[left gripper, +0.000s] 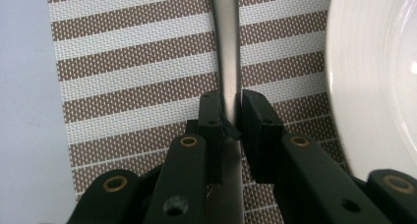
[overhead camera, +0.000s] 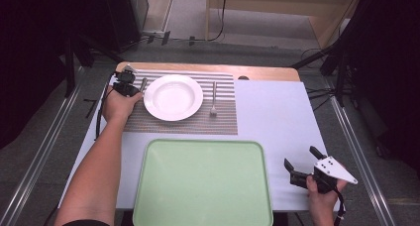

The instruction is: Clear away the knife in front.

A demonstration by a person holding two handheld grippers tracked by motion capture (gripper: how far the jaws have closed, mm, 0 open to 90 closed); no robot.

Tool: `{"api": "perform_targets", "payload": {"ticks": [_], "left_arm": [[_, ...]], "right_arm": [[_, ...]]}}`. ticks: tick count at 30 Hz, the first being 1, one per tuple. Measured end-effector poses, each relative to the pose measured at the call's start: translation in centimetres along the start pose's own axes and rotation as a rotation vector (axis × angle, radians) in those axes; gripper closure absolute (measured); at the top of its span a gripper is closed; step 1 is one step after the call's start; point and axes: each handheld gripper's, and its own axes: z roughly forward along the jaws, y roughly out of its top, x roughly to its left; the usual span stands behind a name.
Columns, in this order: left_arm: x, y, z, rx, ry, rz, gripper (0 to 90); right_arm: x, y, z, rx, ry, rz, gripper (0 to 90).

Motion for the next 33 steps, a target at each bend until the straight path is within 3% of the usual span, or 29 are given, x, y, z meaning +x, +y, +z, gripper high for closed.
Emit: {"api": "perform_targets", "payload": {"ticks": [11,17,22,27,31,33], "left_arm": [[-0.1,0.4,0.0,0.031,0.006,0.0,78.4],[0.1,0.1,0.1,0.007,-0.012,-0.006,78.5],[-0.4,-0.1,0.0,-0.007,0.023,0.054,79.2],[0.0,-0.3,-0.2,-0.004,-0.003,0.043,79.5],[0.1,-0.8,-0.4,-0.022,-0.008,0.053,79.5],[0.4,-1.2,-0.7,-0.043,-0.026,0.035,79.5]], "right_arm": [[0.1,0.0,0.0,0.002,-0.002,0.004,0.1],[0.1,0.0,0.0,0.004,0.002,0.003,0.1],[0.1,0.0,0.0,0.008,0.0,0.001,0.1],[0.1,0.0,0.0,0.009,0.002,0.0,0.1],[0.1,0.0,0.1,0.012,0.004,0.0,0.1],[0.1,0.0,0.2,0.01,0.008,-0.004,0.1]]}}
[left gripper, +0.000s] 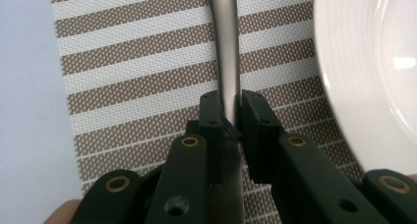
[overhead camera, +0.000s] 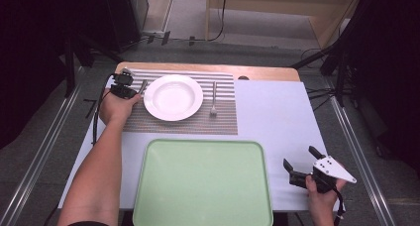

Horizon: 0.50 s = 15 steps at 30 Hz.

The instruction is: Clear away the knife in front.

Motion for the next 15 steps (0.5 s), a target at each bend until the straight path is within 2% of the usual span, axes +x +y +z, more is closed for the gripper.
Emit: {"api": "perform_targets", "payload": {"ticks": [7,15], "left_arm": [[0.8,-0.7,-1.5,-0.055,-0.026,0.005,79.5],[0.7,-1.4,-2.9,-0.124,-0.065,0.01,79.5]], "right_arm": [[0.0,0.0,0.1,0.007,0.001,0.0,0.2],[0.0,0.0,0.1,0.009,-0.001,-0.003,0.2]]}}
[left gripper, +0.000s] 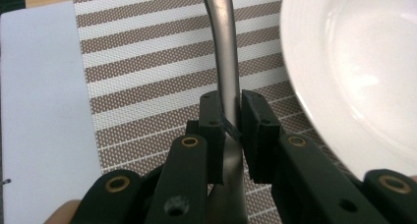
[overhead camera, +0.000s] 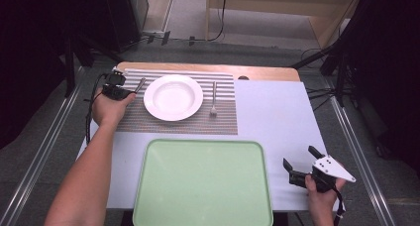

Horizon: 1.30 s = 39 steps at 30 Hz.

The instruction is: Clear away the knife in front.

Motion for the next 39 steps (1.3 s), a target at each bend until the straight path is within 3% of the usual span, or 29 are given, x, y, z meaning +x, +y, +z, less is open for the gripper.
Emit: {"api": "perform_targets", "payload": {"ticks": [9,14,18,39], "left_arm": [[-1.1,-0.5,-1.1,-0.024,-0.029,0.053,79.4],[-1.5,-0.7,-1.7,-0.039,-0.05,0.058,79.4],[-2.2,-1.0,-2.3,-0.039,-0.064,0.098,79.4],[-5.5,-2.3,-4.4,-0.084,-0.127,0.212,79.4]], "right_arm": [[0.0,0.0,0.0,-0.001,0.0,0.002,0.1],[0.0,0.0,0.0,-0.001,0.001,0.005,0.1],[0.0,0.0,-0.1,-0.001,0.004,0.011,0.1],[0.0,0.0,-0.1,-0.006,0.013,0.004,0.1]]}}
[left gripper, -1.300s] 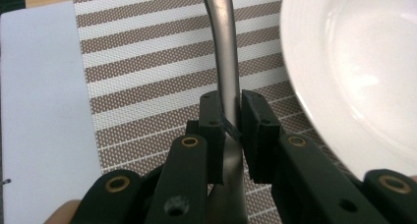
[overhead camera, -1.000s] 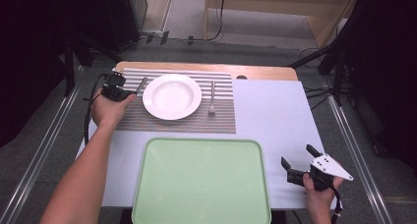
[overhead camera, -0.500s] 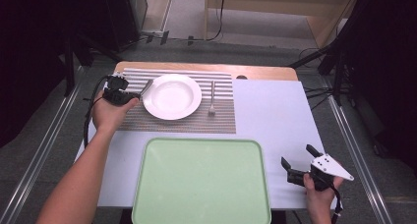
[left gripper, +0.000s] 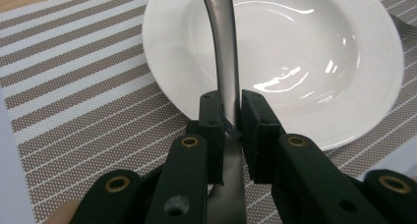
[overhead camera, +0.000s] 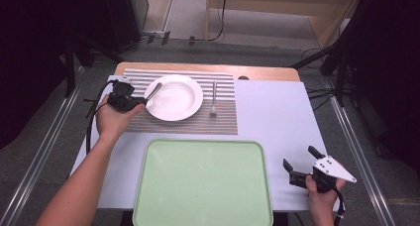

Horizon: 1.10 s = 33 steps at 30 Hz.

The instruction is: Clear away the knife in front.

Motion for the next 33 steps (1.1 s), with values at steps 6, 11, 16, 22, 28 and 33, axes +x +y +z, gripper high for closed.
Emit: {"api": "perform_targets", "payload": {"ticks": [6,11,16,22,28,33], "left_arm": [[-1.0,-0.2,-0.4,-0.008,-0.009,0.025,79.4],[-1.7,-0.4,-0.7,-0.013,-0.022,0.049,79.4],[-2.9,-0.8,-1.1,-0.028,-0.036,0.056,79.4],[-4.6,-1.3,-1.2,-0.038,-0.061,0.084,79.4],[-6.1,-1.9,-1.1,-0.044,-0.087,0.11,79.4],[-7.0,-2.4,-1.4,-0.058,-0.103,0.122,79.4]], "right_arm": [[-0.1,0.0,0.0,-0.003,0.002,0.0,0.2],[-0.1,0.0,0.0,-0.005,0.002,-0.001,0.1],[-0.1,0.0,-0.1,-0.008,0.002,0.004,0.1],[-0.1,0.0,-0.1,-0.01,0.006,0.001,0.2],[-0.1,0.0,-0.1,-0.01,0.006,0.001,0.1],[-0.1,0.0,-0.1,-0.01,0.007,0.001,0.1]]}}
